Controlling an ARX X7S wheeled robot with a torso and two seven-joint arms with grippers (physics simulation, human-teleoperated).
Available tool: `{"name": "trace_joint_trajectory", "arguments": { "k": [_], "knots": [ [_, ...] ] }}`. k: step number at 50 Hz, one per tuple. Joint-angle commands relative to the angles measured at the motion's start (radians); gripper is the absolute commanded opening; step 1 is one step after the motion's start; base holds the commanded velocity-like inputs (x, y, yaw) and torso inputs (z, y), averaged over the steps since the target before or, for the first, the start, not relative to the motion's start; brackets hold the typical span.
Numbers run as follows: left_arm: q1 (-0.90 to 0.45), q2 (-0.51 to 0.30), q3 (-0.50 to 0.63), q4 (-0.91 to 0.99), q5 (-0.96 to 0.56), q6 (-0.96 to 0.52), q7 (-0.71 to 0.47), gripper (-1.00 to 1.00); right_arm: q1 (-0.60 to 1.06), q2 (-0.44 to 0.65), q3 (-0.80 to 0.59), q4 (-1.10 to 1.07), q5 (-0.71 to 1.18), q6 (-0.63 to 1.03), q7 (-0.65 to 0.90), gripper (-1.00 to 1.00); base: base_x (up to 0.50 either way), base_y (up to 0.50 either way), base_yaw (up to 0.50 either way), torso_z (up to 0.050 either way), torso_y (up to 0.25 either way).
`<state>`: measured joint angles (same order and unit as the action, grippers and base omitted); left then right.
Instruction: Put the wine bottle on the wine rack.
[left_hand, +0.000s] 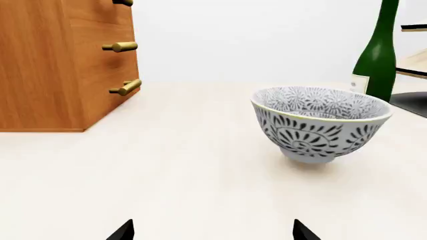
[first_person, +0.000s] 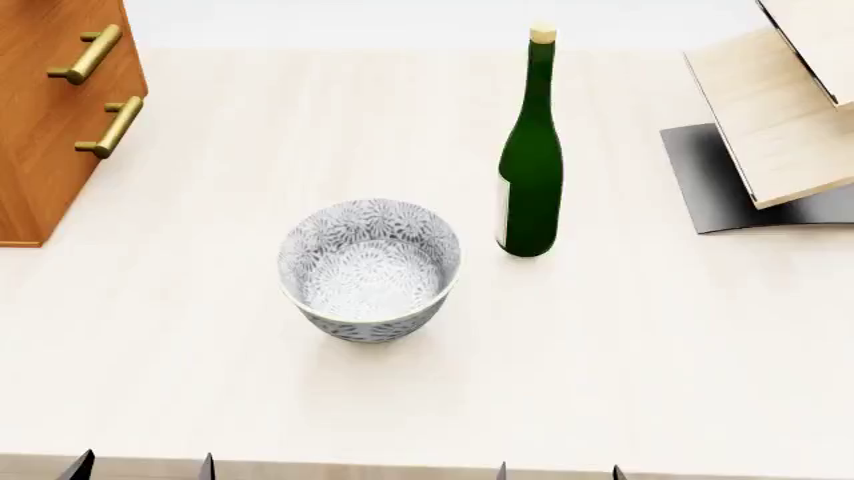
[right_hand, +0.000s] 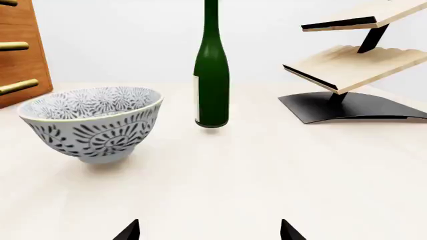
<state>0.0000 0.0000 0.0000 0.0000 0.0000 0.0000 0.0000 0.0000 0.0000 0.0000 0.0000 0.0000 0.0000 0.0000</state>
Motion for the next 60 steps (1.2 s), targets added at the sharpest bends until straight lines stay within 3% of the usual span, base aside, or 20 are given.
{"name": "trace_joint_trajectory", "arguments": {
  "k": [1,15,24,35,46,53,60],
  "knots": [
    [0.003,-0.017,0.02,0.012,-0.017,-0.009,-0.02,1.0,-0.003,0.014,-0.017,-0.015,0.014,0.012,0.017,1.0,0.0,0.0,0.0,0.0,0.0],
    [0.006,-0.051,0.074,0.011,-0.049,0.005,-0.062,1.0,-0.001,0.053,-0.061,-0.029,0.044,0.003,0.071,1.0,0.0,0.0,0.0,0.0,0.0],
    [0.096,-0.076,0.086,0.246,-0.061,-0.015,-0.087,1.0,-0.105,0.081,-0.078,-0.315,0.062,0.046,0.086,1.0,0.0,0.0,0.0,0.0,0.0],
    [0.168,-0.104,0.094,0.432,-0.07,-0.021,-0.109,1.0,-0.168,0.103,-0.094,-0.489,0.034,0.029,0.122,1.0,0.0,0.0,0.0,0.0,0.0],
    [0.275,-0.124,0.099,0.605,-0.014,0.107,-0.155,1.0,-0.26,0.13,-0.113,-0.623,0.038,-0.135,0.129,1.0,0.0,0.0,0.0,0.0,0.0],
    [0.315,-0.134,0.092,0.637,-0.014,0.191,-0.174,1.0,-0.305,0.14,-0.117,-0.658,0.02,-0.239,0.143,1.0,0.0,0.0,0.0,0.0,0.0],
    [0.359,-0.14,0.094,0.616,0.018,0.371,-0.197,1.0,-0.331,0.15,-0.123,-0.638,0.022,-0.383,0.148,1.0,0.0,0.0,0.0,0.0,0.0]
  ]
}}
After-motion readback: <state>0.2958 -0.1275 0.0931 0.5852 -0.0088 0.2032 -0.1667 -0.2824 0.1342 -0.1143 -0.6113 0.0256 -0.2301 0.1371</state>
